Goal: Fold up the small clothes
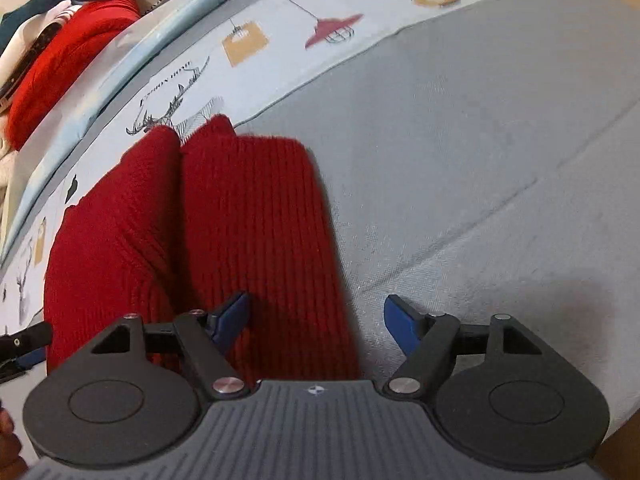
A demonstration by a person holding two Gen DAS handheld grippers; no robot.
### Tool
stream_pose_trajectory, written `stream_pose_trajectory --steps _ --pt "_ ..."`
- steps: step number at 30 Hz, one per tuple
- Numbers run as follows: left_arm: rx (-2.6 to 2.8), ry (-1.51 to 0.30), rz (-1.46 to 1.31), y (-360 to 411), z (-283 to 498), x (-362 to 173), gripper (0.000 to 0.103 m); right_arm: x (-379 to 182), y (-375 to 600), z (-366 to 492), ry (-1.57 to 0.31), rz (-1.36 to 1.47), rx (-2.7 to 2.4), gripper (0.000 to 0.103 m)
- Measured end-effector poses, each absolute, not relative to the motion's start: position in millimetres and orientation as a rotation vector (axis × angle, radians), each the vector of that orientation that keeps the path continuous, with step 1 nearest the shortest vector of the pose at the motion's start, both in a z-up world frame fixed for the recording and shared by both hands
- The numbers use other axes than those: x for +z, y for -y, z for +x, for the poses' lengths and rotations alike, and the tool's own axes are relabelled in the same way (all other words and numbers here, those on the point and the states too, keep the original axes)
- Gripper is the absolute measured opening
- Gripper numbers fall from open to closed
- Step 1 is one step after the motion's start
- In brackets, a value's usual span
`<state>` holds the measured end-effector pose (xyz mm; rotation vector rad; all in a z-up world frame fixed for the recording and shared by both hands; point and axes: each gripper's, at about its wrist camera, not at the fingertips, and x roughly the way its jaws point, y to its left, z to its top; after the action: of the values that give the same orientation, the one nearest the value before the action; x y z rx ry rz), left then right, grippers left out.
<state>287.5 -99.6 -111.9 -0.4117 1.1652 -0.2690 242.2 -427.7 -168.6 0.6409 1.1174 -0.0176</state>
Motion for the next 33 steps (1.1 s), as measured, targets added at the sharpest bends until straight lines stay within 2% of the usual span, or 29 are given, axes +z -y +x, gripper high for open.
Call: stream_pose_trajectory --steps 6,8,10,12,14,16,26,33 --pt "-0.295 -1.216 -0.595 99 302 -143 0.094 -172 422 250 -1.117 0.714 0.064 0.075" --pt "-0.295 -1.208 -0.588 102 304 -145 0.093 -168 413 252 -1.117 0.691 0.068 0.071" --pt "-0.295 -1.186 -0.556 104 304 -139 0.084 -162 406 251 -1.106 0.682 0.078 0.052" --pt "-0.301 -1.159 -0.526 104 302 -129 0.067 -153 397 248 -1.093 0.653 0.062 0.046" --pt "-0.311 -1.131 -0.483 103 298 -116 0.063 -148 389 249 -1.083 0.619 0.043 0.041" --pt "-0.312 -1.092 -0.428 101 294 -101 0.061 -143 382 251 -1.066 0.627 0.031 0.032" --pt "-0.231 -0.930 -0.241 15 279 -34 0.060 -116 286 267 -1.009 0.643 0.217 0.029" --pt "-0.021 -0.946 -0.206 -66 284 -33 0.066 -107 204 282 -1.012 0.635 0.278 0.029"
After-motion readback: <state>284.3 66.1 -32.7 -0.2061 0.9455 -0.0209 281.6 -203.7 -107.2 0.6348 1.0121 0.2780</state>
